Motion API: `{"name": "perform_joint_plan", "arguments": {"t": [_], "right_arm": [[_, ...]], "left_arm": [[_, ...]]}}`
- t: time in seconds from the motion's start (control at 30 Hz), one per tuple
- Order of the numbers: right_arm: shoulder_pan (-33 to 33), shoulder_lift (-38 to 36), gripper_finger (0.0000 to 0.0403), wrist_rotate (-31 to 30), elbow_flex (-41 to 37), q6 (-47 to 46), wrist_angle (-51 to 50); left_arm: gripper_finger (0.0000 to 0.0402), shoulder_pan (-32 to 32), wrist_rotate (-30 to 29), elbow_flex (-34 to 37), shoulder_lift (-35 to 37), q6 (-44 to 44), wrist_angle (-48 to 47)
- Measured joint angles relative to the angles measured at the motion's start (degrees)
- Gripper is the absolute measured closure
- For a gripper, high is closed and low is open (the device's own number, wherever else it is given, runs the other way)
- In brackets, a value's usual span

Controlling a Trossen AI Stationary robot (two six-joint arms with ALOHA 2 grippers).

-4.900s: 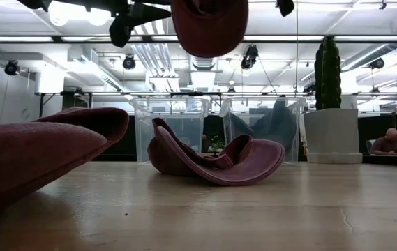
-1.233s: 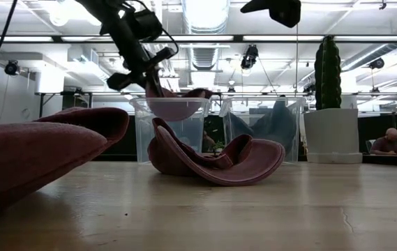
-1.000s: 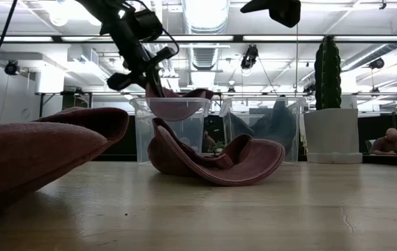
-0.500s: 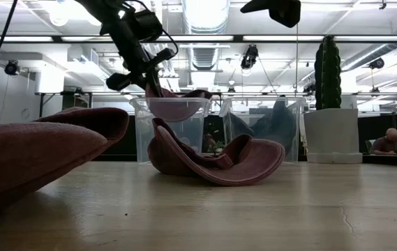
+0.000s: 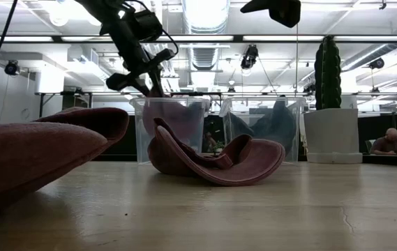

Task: Pick & Place hat
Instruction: Put the bottom right red cap into the left transparent bin, then put the top red cap into the left transparent bin

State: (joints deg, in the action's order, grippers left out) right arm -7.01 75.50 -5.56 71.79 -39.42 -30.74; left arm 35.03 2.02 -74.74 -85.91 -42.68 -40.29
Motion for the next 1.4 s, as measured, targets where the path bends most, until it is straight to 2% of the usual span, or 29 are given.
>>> {"name": "perform_joint_plan", "arguments": {"t": [0.67, 0.77, 0.87, 0.97, 1.07, 1.2, 1.4], "right_arm": [[0.00, 0.00, 0.0199, 0.06, 0.09, -0.44, 0.00], [0.00, 0.00, 0.0199, 1.26, 0.03, -0.46, -0.56], [-0.16, 0.00, 0.0199, 4.35, -0.92, -0.82, -1.17], [-1.01, 0.41, 0.0199, 5.89, -1.75, -3.11, -4.23], [-2.29, 1.14, 0.0199, 6.08, -2.71, -6.21, -8.35], [-3.72, 1.64, 0.0199, 6.03, -5.60, -11.22, -9.02], [-3.87, 1.70, 0.0199, 5.55, -11.75, -18.66, -4.80]], "left_arm": [[0.0269, 2.05, -2.81, -0.60, 1.28, 3.36, -0.03], [0.0269, 1.90, -1.31, -1.13, 2.94, 3.33, -0.03], [0.0269, 0.77, 2.78, -1.09, 5.22, 3.80, -0.08], [0.0269, -2.25, 7.19, -0.98, 7.58, 5.02, -2.77], [0.0269, -7.39, 7.48, -0.97, 9.83, 5.96, -6.07], [0.0269, -15.64, 4.14, -0.09, 12.17, 5.75, -7.55], [0.0269, -26.74, -5.48, 2.69, 13.77, -0.87, -7.50]]}}
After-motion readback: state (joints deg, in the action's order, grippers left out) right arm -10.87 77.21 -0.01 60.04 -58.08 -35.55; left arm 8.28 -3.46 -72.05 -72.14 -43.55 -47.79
